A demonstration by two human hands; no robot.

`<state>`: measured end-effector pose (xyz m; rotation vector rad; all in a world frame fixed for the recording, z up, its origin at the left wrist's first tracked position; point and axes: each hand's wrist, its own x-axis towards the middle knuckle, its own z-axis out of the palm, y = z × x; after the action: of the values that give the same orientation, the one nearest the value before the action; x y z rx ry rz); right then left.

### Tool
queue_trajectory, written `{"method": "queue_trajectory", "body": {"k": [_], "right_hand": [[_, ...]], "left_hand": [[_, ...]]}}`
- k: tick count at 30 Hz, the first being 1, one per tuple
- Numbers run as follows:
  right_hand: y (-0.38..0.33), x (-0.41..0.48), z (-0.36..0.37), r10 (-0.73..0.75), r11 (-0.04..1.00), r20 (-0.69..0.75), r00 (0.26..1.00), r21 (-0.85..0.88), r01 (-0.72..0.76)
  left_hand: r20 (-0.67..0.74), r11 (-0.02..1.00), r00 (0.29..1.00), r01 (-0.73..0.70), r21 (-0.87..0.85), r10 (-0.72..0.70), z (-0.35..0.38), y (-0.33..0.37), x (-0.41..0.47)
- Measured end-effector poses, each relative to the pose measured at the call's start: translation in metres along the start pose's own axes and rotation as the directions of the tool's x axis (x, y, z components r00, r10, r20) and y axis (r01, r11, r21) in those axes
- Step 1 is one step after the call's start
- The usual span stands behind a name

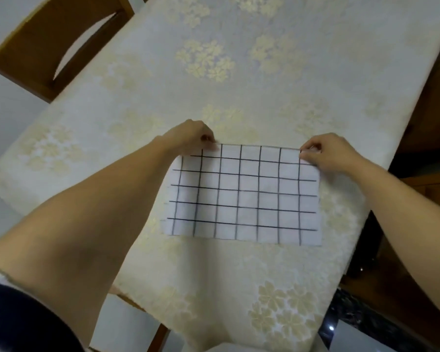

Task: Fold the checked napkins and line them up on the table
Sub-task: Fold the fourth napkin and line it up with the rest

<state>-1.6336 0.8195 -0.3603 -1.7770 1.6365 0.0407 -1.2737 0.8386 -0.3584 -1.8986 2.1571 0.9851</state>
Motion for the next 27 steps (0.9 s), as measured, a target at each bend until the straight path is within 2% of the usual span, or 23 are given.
{"method": "queue_trajectory", "body": {"k": [3, 4, 5, 6, 7, 8, 9, 11, 12, 15, 18, 22, 25, 27], "right_hand": [[0.003, 0.011, 0.003, 0.082, 0.996, -0.198, 0.977, -0.005, -0.085], [0.002, 0.011, 0.009, 0.087, 0.992, -0.301, 0.949, -0.063, -0.111], [-0.003, 0.008, 0.017, 0.055, 0.984, -0.415, 0.908, -0.134, -0.121], [-0.012, 0.002, 0.029, -0.013, 0.978, -0.501, 0.865, -0.188, -0.094], [-0.026, -0.004, 0.043, -0.093, 0.975, -0.535, 0.840, -0.219, -0.031], [-0.044, -0.012, 0.059, -0.169, 0.971, -0.512, 0.842, -0.232, 0.054], [-0.062, -0.019, 0.078, -0.251, 0.957, -0.444, 0.860, -0.245, 0.152], [-0.087, -0.031, 0.118, -0.367, 0.910, -0.280, 0.887, -0.304, 0.281], [-0.091, -0.033, 0.133, -0.379, 0.895, -0.224, 0.898, -0.337, 0.294], [-0.074, -0.033, 0.146, -0.318, 0.873, -0.158, 0.935, -0.434, 0.224], [-0.036, -0.027, 0.127, -0.237, 0.869, -0.177, 0.955, -0.479, 0.127], [0.009, -0.026, 0.092, -0.107, 0.884, -0.210, 0.972, -0.468, -0.004], [0.014, -0.027, 0.083, -0.085, 0.893, -0.189, 0.978, -0.450, -0.009], [0.008, -0.029, 0.084, -0.059, 0.933, -0.224, 0.973, -0.359, -0.026]], "left_hand": [[-0.046, 0.995, 0.998, 0.043, -0.086, -0.047, 0.011, -0.012, -0.005], [-0.100, 1.000, 0.995, 0.027, 0.000, -0.027, 0.015, -0.010, -0.008], [-0.209, 0.988, 0.978, 0.008, 0.155, 0.025, 0.022, -0.008, -0.009], [-0.346, 0.961, 0.935, 0.024, 0.274, 0.075, 0.031, -0.003, -0.012], [-0.464, 0.953, 0.880, 0.044, 0.301, 0.106, 0.042, 0.006, -0.017], [-0.545, 0.966, 0.830, 0.033, 0.256, 0.116, 0.054, 0.020, -0.021], [-0.569, 0.980, 0.814, -0.002, 0.200, 0.118, 0.068, 0.033, -0.024], [-0.481, 0.986, 0.870, -0.035, 0.160, 0.109, 0.098, 0.054, -0.027], [-0.429, 0.988, 0.900, -0.010, 0.154, 0.076, 0.111, 0.059, -0.028], [-0.371, 0.995, 0.928, 0.074, 0.073, -0.042, 0.129, 0.054, -0.029], [-0.362, 0.990, 0.930, 0.103, 0.096, -0.062, 0.128, 0.039, -0.034], [-0.365, 0.975, 0.919, 0.200, 0.096, -0.152, 0.117, 0.000, -0.057], [-0.329, 0.964, 0.925, 0.240, 0.117, -0.191, 0.113, -0.013, -0.064], [-0.352, 0.955, 0.918, 0.250, 0.161, -0.181, 0.110, -0.007, -0.064]]}}
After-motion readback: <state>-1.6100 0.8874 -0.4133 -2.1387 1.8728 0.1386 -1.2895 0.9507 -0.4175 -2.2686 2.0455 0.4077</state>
